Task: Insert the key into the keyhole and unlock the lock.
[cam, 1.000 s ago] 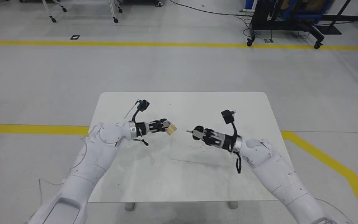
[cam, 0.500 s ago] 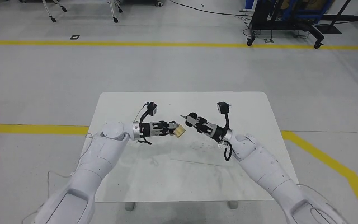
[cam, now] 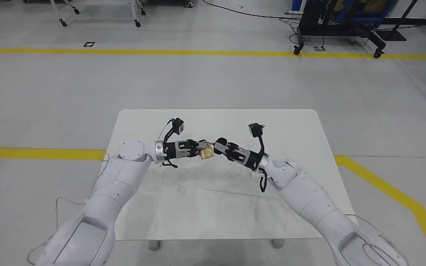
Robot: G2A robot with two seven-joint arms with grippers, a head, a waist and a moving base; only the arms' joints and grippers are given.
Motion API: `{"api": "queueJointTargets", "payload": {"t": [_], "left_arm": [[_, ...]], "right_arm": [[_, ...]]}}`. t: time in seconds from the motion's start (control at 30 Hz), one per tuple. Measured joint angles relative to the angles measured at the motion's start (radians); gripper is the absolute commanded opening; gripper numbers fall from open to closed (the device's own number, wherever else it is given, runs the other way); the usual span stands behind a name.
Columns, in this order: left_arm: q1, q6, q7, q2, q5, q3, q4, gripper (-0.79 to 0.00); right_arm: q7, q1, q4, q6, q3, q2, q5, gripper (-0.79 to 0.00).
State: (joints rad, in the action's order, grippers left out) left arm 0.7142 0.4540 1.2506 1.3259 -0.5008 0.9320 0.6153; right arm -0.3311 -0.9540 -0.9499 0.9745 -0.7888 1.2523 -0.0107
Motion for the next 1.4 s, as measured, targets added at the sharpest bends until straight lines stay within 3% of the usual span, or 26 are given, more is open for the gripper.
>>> {"api": "queueJointTargets", "payload": {"t": [0.2, 0.33, 0.6, 0.8, 1.03, 1.13, 1.4], "left_arm": [[-0.018, 0.0, -0.019, 0.001, 0.004, 0.008, -0.024, -0.785], [-0.031, 0.011, -0.09, -0.001, 0.11, -0.01, -0.03, -0.785], [-0.028, 0.008, -0.081, -0.001, 0.093, -0.008, -0.026, -0.785], [-0.007, -0.234, -0.108, 0.009, -0.041, 0.016, 0.011, -0.785], [-0.003, -0.389, -0.213, 0.034, -0.107, 0.008, 0.033, -0.785], [-0.004, -0.408, -0.216, 0.044, -0.148, 0.009, 0.034, -0.785], [-0.004, -0.405, -0.216, 0.043, -0.147, 0.01, 0.033, -0.785]], "right_arm": [[-0.004, -0.014, -0.018, 0.03, -0.027, -0.005, -0.016, -0.785], [-0.009, -0.029, -0.041, 0.039, -0.043, -0.01, -0.043, -0.785], [-0.009, -0.028, -0.04, 0.038, -0.042, -0.01, -0.042, -0.785], [-0.004, -0.086, -0.093, 0.0, -0.088, -0.024, -0.158, -0.785], [-0.153, -0.173, -0.192, -0.178, -0.169, -0.057, -0.477, -0.785], [-0.217, -0.22, -0.247, -0.229, -0.211, -0.072, -0.551, -0.785], [-0.218, -0.221, -0.249, -0.231, -0.213, -0.073, -0.554, -0.785]]}}
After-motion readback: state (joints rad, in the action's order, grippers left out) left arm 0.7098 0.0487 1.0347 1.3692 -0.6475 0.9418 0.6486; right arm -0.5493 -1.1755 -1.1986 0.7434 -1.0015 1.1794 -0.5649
